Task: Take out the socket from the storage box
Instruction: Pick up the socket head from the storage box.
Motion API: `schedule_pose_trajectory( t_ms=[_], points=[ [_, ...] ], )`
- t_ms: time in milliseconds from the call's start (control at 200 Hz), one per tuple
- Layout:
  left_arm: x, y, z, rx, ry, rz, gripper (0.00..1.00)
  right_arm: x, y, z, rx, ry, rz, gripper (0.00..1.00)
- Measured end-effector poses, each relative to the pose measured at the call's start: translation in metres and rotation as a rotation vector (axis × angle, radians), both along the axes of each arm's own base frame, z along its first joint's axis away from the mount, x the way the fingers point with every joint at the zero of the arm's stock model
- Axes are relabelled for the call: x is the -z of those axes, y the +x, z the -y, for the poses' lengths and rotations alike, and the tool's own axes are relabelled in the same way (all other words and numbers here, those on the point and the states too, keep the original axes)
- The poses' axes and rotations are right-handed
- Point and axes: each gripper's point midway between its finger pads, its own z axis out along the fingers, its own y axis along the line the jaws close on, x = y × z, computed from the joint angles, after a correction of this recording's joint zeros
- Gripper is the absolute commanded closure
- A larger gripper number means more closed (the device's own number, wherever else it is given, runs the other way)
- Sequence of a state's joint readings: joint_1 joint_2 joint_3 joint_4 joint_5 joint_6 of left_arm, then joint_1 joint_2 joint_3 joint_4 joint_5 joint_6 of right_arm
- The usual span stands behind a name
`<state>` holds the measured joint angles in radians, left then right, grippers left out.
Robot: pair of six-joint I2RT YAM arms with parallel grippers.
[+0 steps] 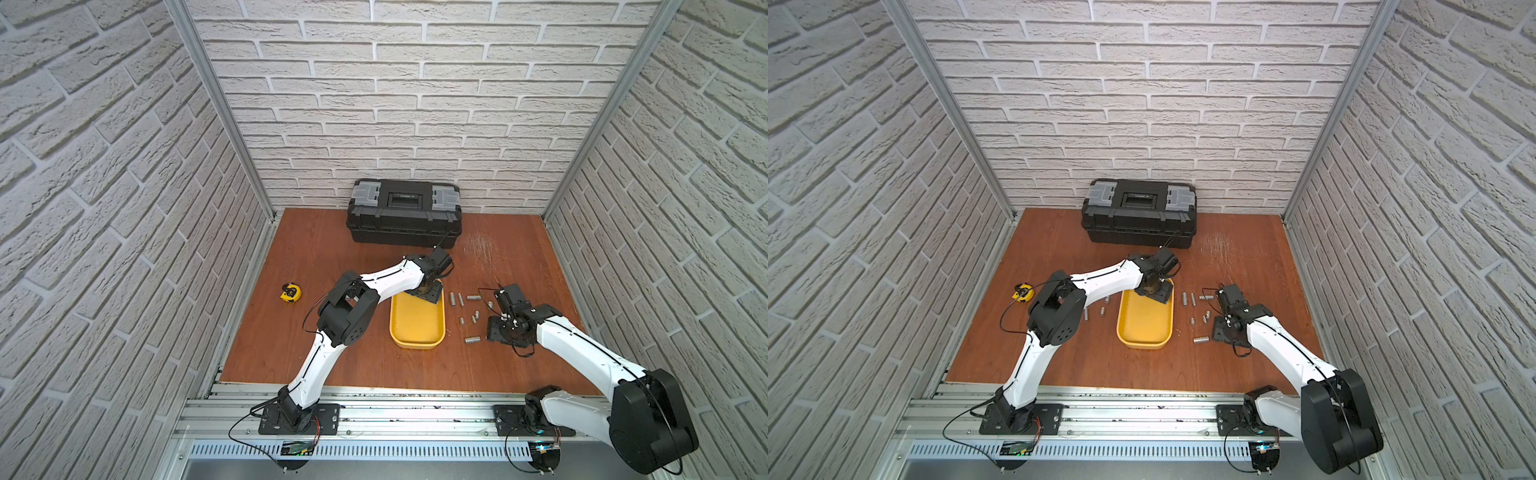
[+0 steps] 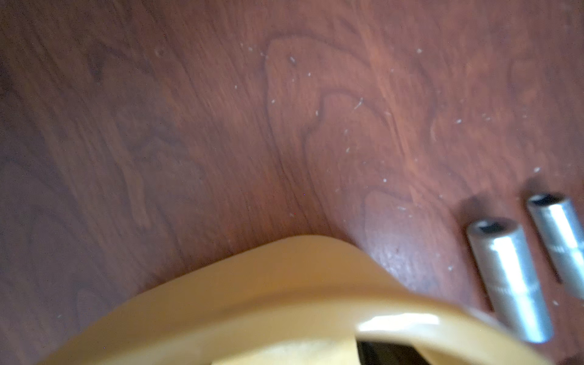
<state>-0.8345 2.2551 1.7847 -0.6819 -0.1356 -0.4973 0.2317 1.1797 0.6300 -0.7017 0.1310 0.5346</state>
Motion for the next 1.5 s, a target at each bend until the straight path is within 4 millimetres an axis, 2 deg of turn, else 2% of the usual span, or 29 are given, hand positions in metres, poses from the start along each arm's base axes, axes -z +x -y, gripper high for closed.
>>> schedule_pose_trajectory(
  t_ms=[715,1500],
  points=[
    [0.000,0.011,0.010,-0.009,-0.067,0.067,0.33,-0.002,-0.004,0.001,0.000,0.000,-0.006,0.35],
    [0.000,0.012,0.011,-0.024,-0.081,0.073,0.57,-0.002,-0.005,0.000,-0.001,0.003,-0.010,0.35]
  ],
)
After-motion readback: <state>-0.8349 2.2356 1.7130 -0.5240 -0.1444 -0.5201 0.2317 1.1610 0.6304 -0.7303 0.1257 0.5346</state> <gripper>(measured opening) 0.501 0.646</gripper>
